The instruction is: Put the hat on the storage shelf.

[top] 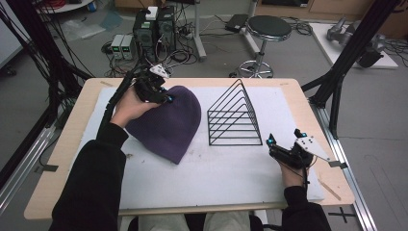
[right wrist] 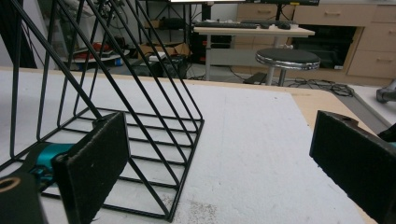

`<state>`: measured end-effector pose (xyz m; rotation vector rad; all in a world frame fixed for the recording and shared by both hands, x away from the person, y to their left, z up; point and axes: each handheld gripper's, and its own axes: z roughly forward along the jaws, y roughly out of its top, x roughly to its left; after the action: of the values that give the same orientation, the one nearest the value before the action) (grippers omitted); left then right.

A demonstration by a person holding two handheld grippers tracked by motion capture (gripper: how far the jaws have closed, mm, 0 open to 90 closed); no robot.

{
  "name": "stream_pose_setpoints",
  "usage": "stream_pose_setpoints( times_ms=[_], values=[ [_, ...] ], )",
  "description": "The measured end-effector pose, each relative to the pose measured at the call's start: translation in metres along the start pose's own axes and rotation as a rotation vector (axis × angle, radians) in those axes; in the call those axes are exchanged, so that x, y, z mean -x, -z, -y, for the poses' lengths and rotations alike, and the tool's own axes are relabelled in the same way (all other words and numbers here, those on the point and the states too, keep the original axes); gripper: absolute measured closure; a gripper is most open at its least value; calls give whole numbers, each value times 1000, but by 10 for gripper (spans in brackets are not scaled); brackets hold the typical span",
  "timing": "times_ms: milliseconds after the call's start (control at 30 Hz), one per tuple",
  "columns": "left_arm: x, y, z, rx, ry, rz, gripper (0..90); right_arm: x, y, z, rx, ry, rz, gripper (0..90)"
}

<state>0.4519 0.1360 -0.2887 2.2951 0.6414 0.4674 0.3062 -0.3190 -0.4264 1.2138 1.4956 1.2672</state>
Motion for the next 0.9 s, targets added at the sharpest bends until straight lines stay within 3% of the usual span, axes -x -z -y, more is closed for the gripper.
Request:
stream_pose_setpoints(
  times_ms=[400, 533, 700, 900],
  values=[
    [16, 36, -1, 127, 37, -71, 748, 0, 1, 0, 4, -2, 1, 42],
    [21, 46, 5, 185, 70, -95, 747, 0, 1, 0, 1, -5, -3, 42],
    [29, 61, 18, 301, 98, -139, 748, 0, 2, 0, 7, -1, 0, 42],
    [43, 77, 25, 413, 135, -151, 749, 0, 2, 0, 5, -6, -8, 42]
  ],
)
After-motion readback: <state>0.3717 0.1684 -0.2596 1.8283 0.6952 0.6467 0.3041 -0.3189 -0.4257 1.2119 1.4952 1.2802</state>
